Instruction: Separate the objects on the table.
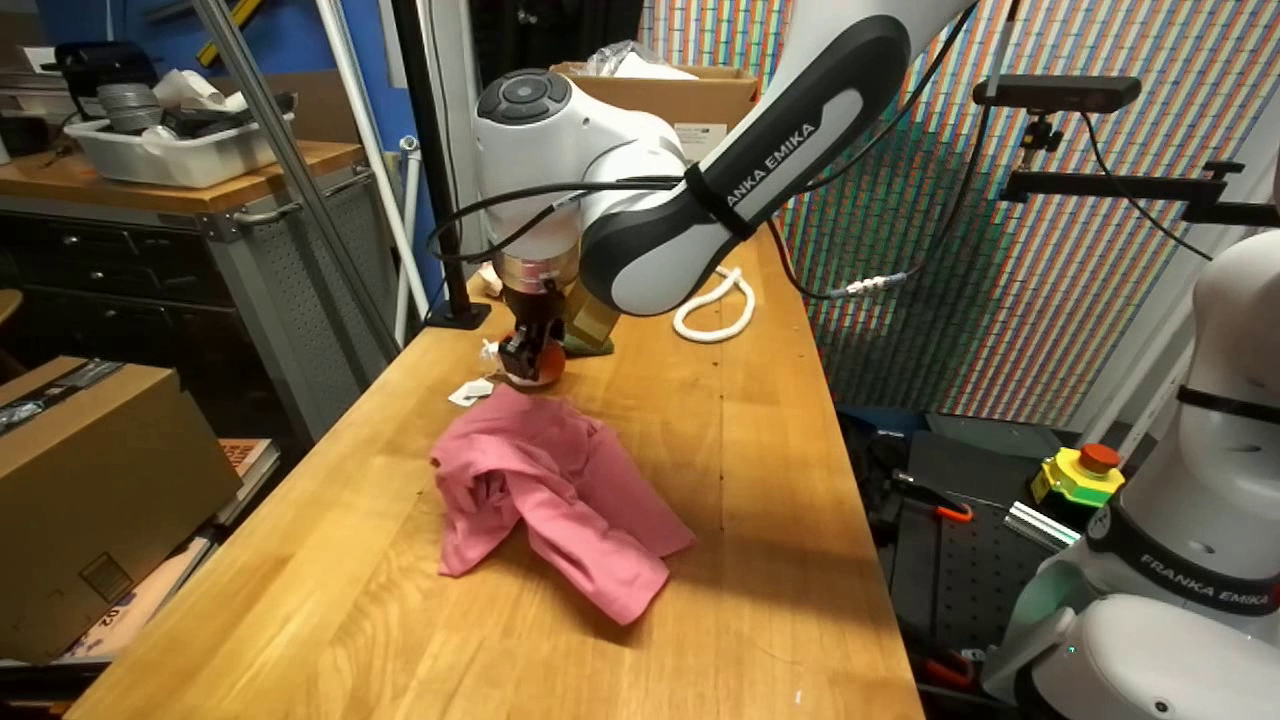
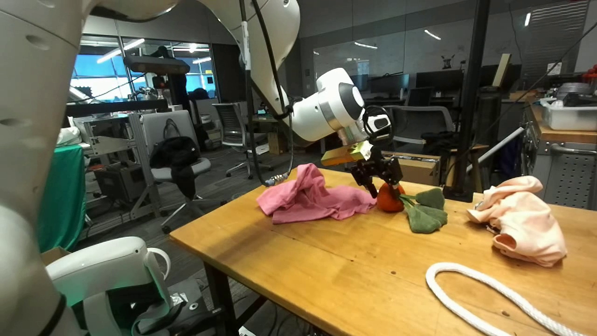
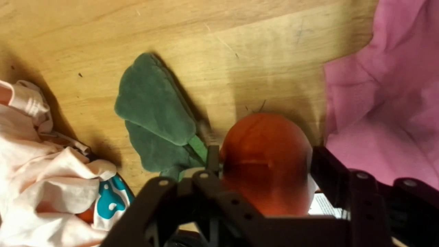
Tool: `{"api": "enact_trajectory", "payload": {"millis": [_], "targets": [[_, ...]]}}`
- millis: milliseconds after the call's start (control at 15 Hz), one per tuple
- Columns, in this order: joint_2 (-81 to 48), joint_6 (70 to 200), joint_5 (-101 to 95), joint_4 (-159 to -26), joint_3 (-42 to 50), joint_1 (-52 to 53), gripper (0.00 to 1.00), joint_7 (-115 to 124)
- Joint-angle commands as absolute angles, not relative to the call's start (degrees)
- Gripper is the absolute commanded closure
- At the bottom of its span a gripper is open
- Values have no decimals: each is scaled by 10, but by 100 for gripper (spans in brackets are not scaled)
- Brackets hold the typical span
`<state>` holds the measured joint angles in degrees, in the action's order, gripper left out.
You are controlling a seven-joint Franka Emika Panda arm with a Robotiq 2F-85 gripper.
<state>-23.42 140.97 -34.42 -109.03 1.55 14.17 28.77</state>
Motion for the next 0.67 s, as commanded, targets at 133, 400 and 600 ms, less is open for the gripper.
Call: {"api": "enact_trajectory", "payload": {"millis": [133, 400, 600], "targets": [[-172, 1333, -305, -1110, -12, 162, 0, 255], [-135, 1274, -242, -1112, -55, 163, 0, 198], [-121, 1250, -158, -1110, -87, 148, 0, 115]]}}
